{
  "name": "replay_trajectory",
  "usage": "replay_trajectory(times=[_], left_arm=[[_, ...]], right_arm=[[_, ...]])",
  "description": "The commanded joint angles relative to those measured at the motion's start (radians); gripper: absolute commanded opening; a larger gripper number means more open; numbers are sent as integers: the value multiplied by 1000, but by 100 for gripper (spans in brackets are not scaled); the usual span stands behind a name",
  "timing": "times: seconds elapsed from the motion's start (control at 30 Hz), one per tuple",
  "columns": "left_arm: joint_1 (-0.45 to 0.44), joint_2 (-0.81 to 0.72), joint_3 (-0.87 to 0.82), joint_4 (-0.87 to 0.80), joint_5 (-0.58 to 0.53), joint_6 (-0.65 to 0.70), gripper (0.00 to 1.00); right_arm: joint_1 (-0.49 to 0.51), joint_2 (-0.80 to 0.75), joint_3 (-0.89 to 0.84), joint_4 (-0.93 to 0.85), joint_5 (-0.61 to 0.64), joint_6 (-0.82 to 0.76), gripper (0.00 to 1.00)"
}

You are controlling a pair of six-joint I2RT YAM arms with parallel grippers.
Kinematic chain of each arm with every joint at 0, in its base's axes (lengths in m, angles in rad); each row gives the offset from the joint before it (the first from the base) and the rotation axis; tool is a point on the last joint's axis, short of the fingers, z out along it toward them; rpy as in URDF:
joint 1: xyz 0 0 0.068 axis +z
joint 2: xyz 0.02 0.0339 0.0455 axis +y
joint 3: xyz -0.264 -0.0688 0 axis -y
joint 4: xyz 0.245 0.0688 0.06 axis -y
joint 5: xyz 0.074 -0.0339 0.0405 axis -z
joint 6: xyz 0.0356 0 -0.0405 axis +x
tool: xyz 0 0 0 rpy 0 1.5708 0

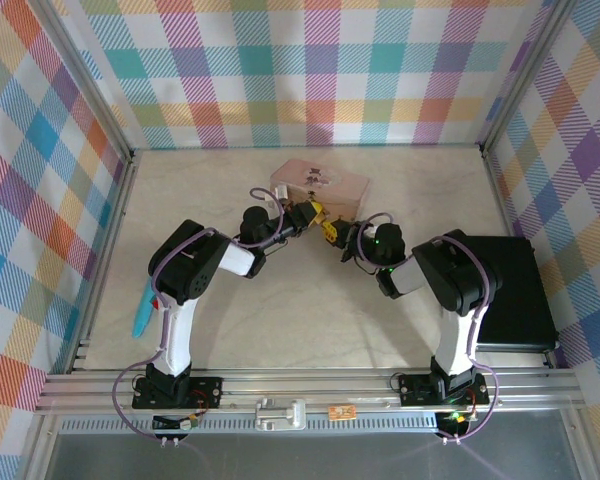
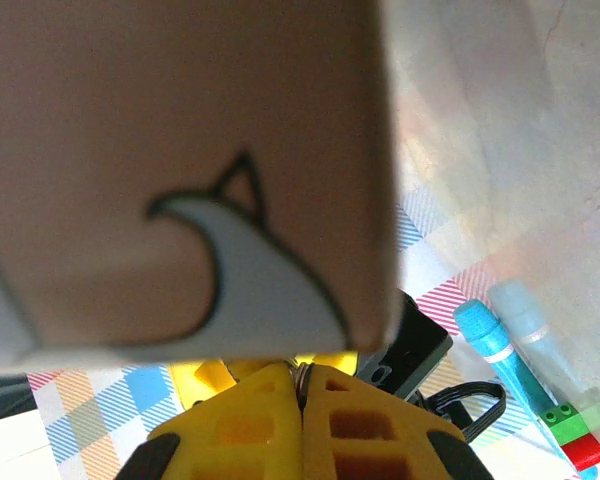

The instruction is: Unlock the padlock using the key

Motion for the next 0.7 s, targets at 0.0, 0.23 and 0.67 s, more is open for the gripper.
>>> replay_trajectory(times=[0.0, 0.23, 0.67], left_arm=[[-42, -41, 36, 88, 111, 62, 0], [-39, -27, 21, 87, 14, 15, 0], [-38, 0, -35, 71, -242, -108, 0]], right_arm=[[45, 25, 19, 83, -85, 132, 0], [21, -40, 67, -2, -176, 29, 10], [-86, -272, 28, -669, -198, -605, 41]])
